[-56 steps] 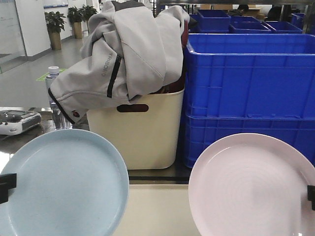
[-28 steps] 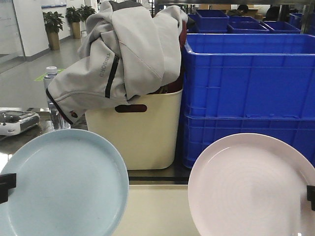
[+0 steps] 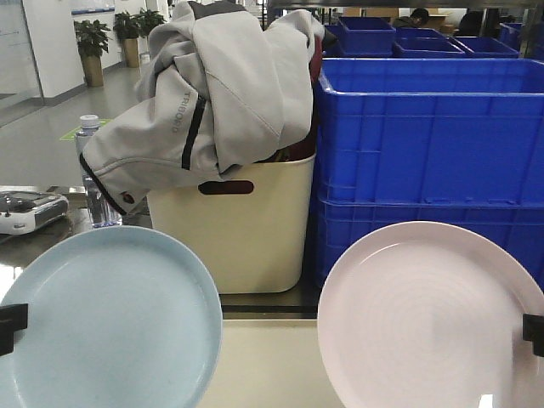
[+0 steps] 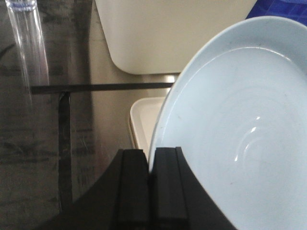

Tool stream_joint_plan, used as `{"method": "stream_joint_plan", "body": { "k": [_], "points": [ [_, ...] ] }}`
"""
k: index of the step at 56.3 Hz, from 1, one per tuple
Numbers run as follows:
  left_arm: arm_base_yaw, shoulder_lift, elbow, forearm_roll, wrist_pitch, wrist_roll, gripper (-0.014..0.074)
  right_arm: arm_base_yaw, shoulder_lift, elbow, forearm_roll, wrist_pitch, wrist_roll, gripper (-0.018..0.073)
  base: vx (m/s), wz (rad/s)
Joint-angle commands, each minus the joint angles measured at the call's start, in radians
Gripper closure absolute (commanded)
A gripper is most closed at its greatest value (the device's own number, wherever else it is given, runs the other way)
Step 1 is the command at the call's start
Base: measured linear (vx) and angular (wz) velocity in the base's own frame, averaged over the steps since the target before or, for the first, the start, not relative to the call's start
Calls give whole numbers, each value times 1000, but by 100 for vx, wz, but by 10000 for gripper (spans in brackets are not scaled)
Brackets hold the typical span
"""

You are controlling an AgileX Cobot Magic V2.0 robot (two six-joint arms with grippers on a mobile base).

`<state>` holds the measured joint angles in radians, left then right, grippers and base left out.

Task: Grab plate from conveyor and place on tray
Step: 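Lower the light blue plate onto the cream tray and open left gripper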

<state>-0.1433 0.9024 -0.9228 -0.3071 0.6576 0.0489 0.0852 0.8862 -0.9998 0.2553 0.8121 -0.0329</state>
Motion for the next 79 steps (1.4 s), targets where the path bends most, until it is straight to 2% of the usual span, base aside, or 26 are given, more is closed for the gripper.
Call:
{"method": "stream_joint_plan", "body": {
  "k": [1,7,10,15,18,23,28,35,46,60,70,79],
  "points": [
    [-5,-8,-26,-38,-70,-8,602,-2,9,-30,17,-76,-8,569,0,0],
    [-5,9,-26,-117,-85,-8,602,-2,29,-30,17,-76,-15,569,0,0],
    [-5,32,-26,-194,-86,11,602,-2,43,-30,17,-76,-19,569,0,0],
    [-9,92,-26,-348,-78,120,601,-2,63,-30,17,-76,-21,569,0,0],
    [-23,142,-26,-462,-76,211,598,-2,74,-30,17,-78,-24,569,0,0],
    [-49,224,-27,-618,-79,318,596,-2,87,-30,17,-85,-34,569,0,0],
    [-72,309,-27,-705,-96,374,596,-2,89,-30,18,-93,-34,569,0,0],
    [-104,430,-27,-755,-133,406,596,-2,89,-30,18,-91,-34,569,0,0],
    [-148,561,-71,-764,-141,421,596,-3,87,-31,-1,-100,-34,569,0,0],
    [-157,592,-115,-769,-180,419,596,-3,87,-31,-61,-122,-29,569,0,0],
    [-157,592,-115,-773,-212,413,596,-3,87,-31,-160,-122,41,569,0,0],
    [-157,609,-115,-777,-224,412,594,-3,87,-31,-167,-120,60,569,0,0]
  ]
}}
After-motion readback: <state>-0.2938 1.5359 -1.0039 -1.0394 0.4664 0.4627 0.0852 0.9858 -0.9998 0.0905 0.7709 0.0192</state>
